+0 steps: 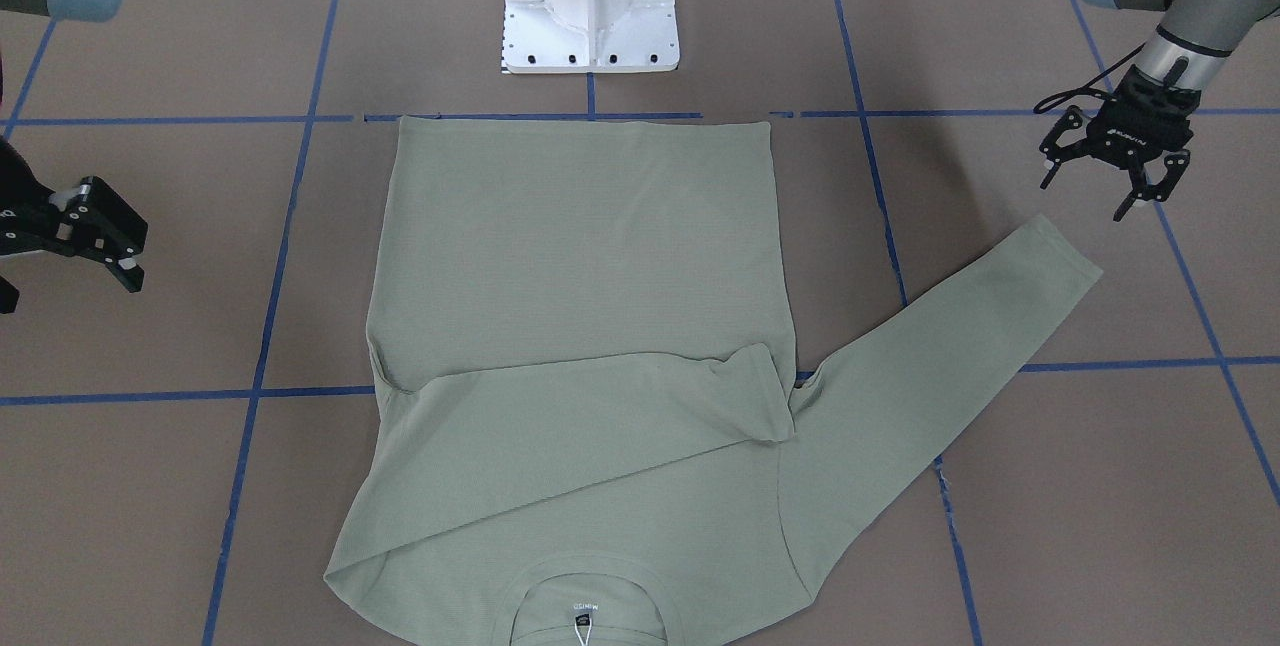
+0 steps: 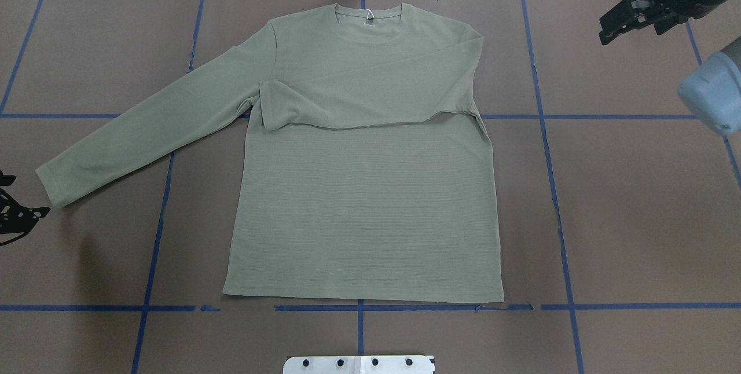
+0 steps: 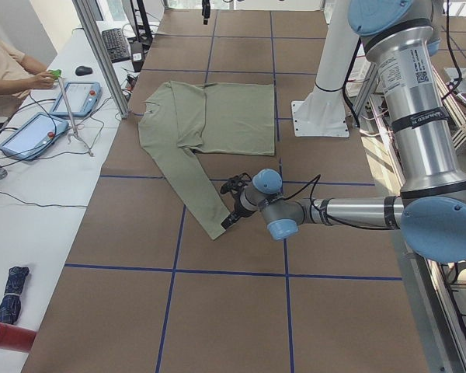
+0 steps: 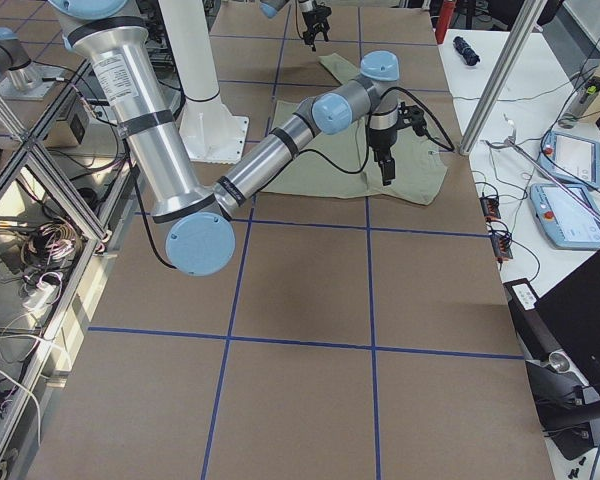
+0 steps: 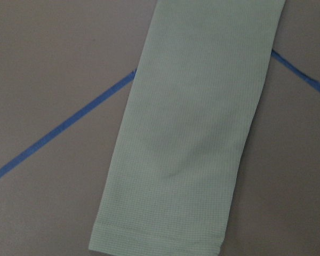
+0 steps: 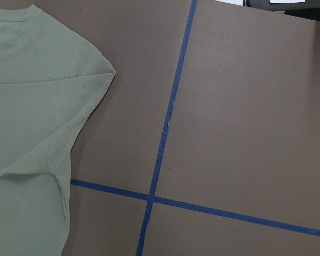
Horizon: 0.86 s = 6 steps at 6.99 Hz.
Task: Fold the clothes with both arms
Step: 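Release the sleeve and withdraw the right gripper while the left gripper grasps the other cuff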
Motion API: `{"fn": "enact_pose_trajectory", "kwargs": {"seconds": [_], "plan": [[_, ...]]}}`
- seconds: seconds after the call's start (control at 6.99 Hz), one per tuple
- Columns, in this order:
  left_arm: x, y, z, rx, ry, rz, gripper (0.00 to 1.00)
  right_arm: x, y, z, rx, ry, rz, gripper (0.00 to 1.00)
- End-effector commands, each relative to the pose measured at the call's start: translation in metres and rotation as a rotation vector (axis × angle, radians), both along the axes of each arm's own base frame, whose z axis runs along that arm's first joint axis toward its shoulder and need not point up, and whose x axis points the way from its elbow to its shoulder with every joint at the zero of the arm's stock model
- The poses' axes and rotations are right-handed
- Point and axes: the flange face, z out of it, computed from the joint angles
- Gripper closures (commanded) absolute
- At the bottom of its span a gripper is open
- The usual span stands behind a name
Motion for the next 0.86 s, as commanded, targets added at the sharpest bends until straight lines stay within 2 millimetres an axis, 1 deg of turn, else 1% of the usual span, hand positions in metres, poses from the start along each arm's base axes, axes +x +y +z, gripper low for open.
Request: {"fn": "enact_pose_trajectory", "kwargs": {"seconds": [0.0,0.14,0.29,0.57,0.72], "plan": [[0.015,0.004,0.003,0.008,-0.011,0.023,0.02,0.002,0.003,0.002,0.004,0.001,-0.002,0.0],[0.019,0.001,0.002,0.011,-0.007,0.023,0.11,0.002,0.003,0.001,0.006,0.002,-0.001,0.0],[0.025,-0.005,0.003,0.012,-0.006,0.023,0.14,0.002,0.003,0.0,0.007,0.001,-0.001,0.0],[0.046,-0.025,0.011,0.015,-0.006,0.024,0.13,0.002,0.003,0.001,0.004,0.0,0.002,0.0],[0.047,-0.025,0.01,0.017,-0.005,0.025,0.14,0.002,0.002,0.001,0.003,0.001,0.003,0.0]]}}
